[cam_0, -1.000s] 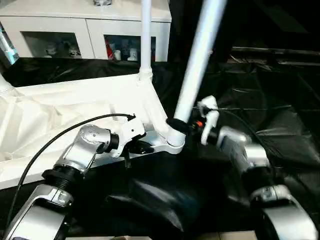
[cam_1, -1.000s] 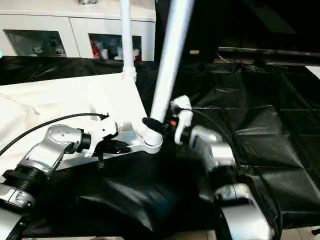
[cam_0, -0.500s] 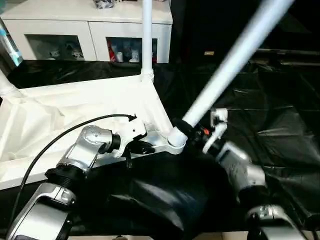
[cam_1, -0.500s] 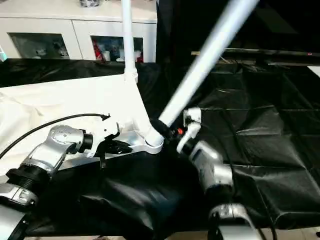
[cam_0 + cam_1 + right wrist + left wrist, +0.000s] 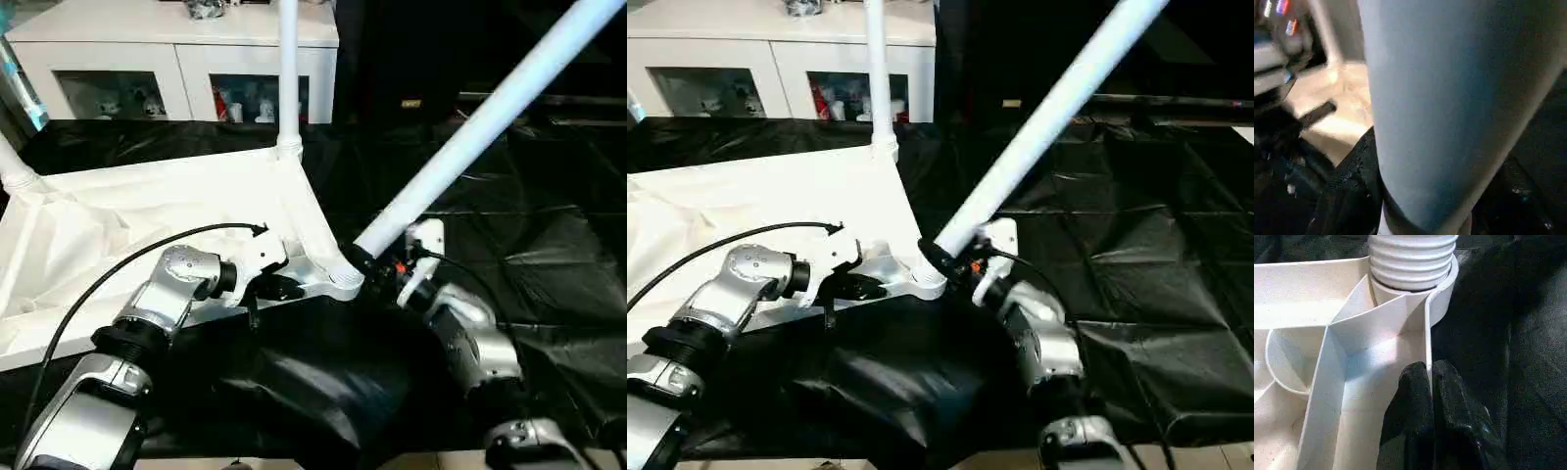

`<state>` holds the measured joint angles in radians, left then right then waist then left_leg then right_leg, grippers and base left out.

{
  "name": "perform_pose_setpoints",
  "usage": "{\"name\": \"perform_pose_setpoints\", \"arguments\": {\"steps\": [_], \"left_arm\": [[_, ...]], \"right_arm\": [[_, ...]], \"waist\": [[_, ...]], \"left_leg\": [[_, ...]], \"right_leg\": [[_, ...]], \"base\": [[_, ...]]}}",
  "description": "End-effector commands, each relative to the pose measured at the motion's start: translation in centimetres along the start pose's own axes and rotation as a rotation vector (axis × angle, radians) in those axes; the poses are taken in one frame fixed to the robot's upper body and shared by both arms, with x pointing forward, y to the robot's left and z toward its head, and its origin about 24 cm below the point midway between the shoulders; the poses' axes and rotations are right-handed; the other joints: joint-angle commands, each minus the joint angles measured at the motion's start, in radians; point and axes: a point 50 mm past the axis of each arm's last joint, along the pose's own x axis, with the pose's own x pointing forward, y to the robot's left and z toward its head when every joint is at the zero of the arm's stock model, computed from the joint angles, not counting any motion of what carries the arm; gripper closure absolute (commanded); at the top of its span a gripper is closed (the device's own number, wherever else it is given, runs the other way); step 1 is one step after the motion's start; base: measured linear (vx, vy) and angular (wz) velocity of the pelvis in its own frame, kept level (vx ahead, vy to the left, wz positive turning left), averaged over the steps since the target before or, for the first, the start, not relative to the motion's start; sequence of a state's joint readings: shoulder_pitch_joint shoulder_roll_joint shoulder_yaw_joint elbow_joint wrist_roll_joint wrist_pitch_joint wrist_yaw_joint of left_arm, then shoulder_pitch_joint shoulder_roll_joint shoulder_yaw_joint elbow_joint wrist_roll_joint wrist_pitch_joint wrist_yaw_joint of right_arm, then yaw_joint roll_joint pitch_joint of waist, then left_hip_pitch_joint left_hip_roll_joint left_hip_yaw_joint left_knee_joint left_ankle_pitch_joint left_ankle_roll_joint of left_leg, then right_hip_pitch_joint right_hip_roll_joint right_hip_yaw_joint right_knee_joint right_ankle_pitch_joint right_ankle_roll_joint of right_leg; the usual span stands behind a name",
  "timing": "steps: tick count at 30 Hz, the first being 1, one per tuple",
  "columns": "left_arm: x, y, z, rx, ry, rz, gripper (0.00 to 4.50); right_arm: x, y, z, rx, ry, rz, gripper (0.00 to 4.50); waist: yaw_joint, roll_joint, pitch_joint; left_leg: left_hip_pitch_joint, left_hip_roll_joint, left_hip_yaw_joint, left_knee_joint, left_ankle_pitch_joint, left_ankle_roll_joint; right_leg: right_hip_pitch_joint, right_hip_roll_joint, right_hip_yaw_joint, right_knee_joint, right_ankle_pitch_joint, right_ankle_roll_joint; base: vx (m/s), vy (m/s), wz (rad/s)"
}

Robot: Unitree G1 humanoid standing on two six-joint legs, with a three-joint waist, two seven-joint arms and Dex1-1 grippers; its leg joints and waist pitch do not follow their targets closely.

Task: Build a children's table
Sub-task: Insert table leg to table base

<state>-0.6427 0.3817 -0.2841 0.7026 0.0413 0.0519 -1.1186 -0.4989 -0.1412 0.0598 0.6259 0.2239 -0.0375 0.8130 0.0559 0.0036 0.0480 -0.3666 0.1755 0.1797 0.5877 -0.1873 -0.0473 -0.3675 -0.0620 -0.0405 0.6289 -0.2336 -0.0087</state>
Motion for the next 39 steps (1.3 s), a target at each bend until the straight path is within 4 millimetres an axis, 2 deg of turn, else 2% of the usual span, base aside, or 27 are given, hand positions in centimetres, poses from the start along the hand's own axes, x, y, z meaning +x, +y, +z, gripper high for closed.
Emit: {"name": "perform_pose_setpoints", "arguments": {"steps": [1, 3, 4, 5, 6, 7, 11, 15, 17, 21, 22, 28, 30, 35, 39], "left_arm": [[-0.1, 0.3, 0.4, 0.027, 0.01, 0.019, 4.5], [-0.1, 0.2, 0.3, 0.03, 0.012, 0.012, 4.5], [-0.1, 0.1, 0.2, 0.032, 0.014, 0.007, 4.5], [-0.1, 0.1, 0.2, 0.032, 0.014, 0.007, 4.5], [-0.1, 0.1, 0.1, 0.032, 0.015, 0.002, 4.5], [-0.2, 0.1, 0.1, 0.034, 0.017, -0.002, 4.5], [-0.3, 0.0, 0.1, 0.041, 0.019, -0.015, 4.5], [-0.2, -0.2, 0.2, 0.047, 0.013, -0.042, 4.5], [-0.2, -0.4, 0.2, 0.051, 0.004, -0.064, 4.5], [-0.2, -0.7, 0.5, 0.062, -0.011, -0.106, 4.5], [-0.2, -1.0, 0.7, 0.082, -0.016, -0.147, 4.5], [-0.5, -1.7, 1.1, 0.129, -0.008, -0.252, 4.5], [-0.7, -1.7, 1.2, 0.146, 0.003, -0.271, 4.5], [-0.8, -0.9, 1.9, 0.152, -0.004, -0.222, 4.5], [-0.8, -0.4, 2.5, 0.13, -0.025, -0.171, 4.5]], "right_arm": [[-0.7, 0.4, -3.1, 0.035, 0.171, 0.013, 2.6], [-0.4, 0.3, -3.0, 0.025, 0.205, 0.054, 2.6], [-0.3, 0.3, -3.0, 0.007, 0.227, 0.078, 2.6], [-0.3, 0.3, -3.0, 0.007, 0.227, 0.078, 2.6], [-0.2, 0.3, -3.0, -0.004, 0.248, 0.096, 2.6], [-0.2, 0.2, -3.0, -0.015, 0.267, 0.115, 2.6], [-0.5, 0.1, -3.4, -0.015, 0.342, 0.199, 2.6], [-0.9, 0.0, -3.6, -0.009, 0.37, 0.234, 2.6], [-0.9, -0.1, -3.6, 0.002, 0.376, 0.247, 2.6], [-1.0, -0.2, -3.5, 0.014, 0.377, 0.275, 2.6], [-1.1, -0.3, -3.4, 0.016, 0.375, 0.304, 2.6], [-1.6, -0.2, -3.3, 0.007, 0.383, 0.397, 2.6], [-1.7, -0.2, -3.2, -0.006, 0.388, 0.415, 2.6], [-1.7, -0.4, -2.9, -0.025, 0.368, 0.418, 2.61], [-1.6, -0.6, -2.9, -0.03, 0.351, 0.371, 2.61]], "waist": [[-0.003, 0.0, -0.04], [-0.003, -0.008, -0.041], [-0.001, -0.004, -0.04], [-0.003, -0.003, -0.04], [-0.003, -0.004, -0.039], [-0.003, -0.008, -0.039], [-0.004, -0.008, -0.04], [-0.003, -0.009, -0.044], [-0.002, -0.01, -0.048], [-0.002, -0.011, -0.051], [0.0, -0.012, -0.052], [0.008, -0.009, -0.057], [0.009, -0.011, -0.057], [0.008, -0.009, -0.055], [0.009, -0.012, -0.057]], "left_leg": [[0.016, 0.065, -0.027, -0.088, -0.319, -0.015], [0.014, 0.066, -0.028, -0.089, -0.309, -0.009], [0.015, 0.067, -0.028, -0.089, -0.302, -0.006], [0.014, 0.067, -0.028, -0.089, -0.303, -0.006], [0.015, 0.067, -0.027, -0.09, -0.307, -0.007], [0.014, 0.067, -0.028, -0.089, -0.31, -0.005], [0.015, 0.068, -0.028, -0.09, -0.311, -0.007], [0.013, 0.069, -0.026, -0.089, -0.271, 0.004], [0.013, 0.068, -0.022, -0.086, -0.234, 0.017], [0.014, 0.069, -0.021, -0.085, -0.212, 0.026], [0.013, 0.07, -0.019, -0.083, -0.209, 0.032], [0.015, 0.072, -0.015, -0.08, -0.161, 0.053], [0.015, 0.073, -0.015, -0.08, -0.158, 0.057], [0.018, 0.074, -0.015, -0.083, -0.196, 0.034], [0.018, 0.074, -0.014, -0.082, -0.179, 0.035]], "right_leg": [[0.01, -0.097, 0.056, -0.106, -0.319, -0.212], [0.012, -0.096, 0.055, -0.104, -0.312, -0.21], [0.011, -0.097, 0.055, -0.103, -0.303, -0.212], [0.01, -0.096, 0.055, -0.102, -0.302, -0.213], [0.01, -0.095, 0.054, -0.103, -0.303, -0.215], [0.01, -0.098, 0.055, -0.103, -0.314, -0.215], [0.009, -0.097, 0.056, -0.104, -0.317, -0.213], [0.014, -0.095, 0.055, -0.097, -0.233, -0.227], [0.019, -0.092, 0.051, -0.09, -0.148, -0.251], [0.023, -0.092, 0.049, -0.085, -0.09, -0.266], [0.025, -0.093, 0.048, -0.083, -0.075, -0.28], [0.028, -0.089, 0.043, -0.073, 0.025, -0.295], [0.027, -0.089, 0.042, -0.072, 0.034, -0.298], [0.027, -0.09, 0.044, -0.076, -0.01, -0.301], [0.028, -0.09, 0.044, -0.074, 0.009, -0.302]], "base": [[0.0, 0.0, 0.0], [0.0, 0.0, 0.0], [0.0, 0.0, 0.0], [0.0, 0.0, 0.0], [0.0, 0.0, 0.0], [0.0, 0.0, 0.0], [0.0, 0.0, 0.0], [0.0, 0.0, 0.0], [0.0, 0.0, 0.0], [0.0, 0.0, 0.0], [0.0, 0.0, 0.0], [0.0, 0.0, 0.0], [0.0, 0.0, 0.0], [0.0, 0.0, 0.0], [0.0, 0.0, 0.0]]}}
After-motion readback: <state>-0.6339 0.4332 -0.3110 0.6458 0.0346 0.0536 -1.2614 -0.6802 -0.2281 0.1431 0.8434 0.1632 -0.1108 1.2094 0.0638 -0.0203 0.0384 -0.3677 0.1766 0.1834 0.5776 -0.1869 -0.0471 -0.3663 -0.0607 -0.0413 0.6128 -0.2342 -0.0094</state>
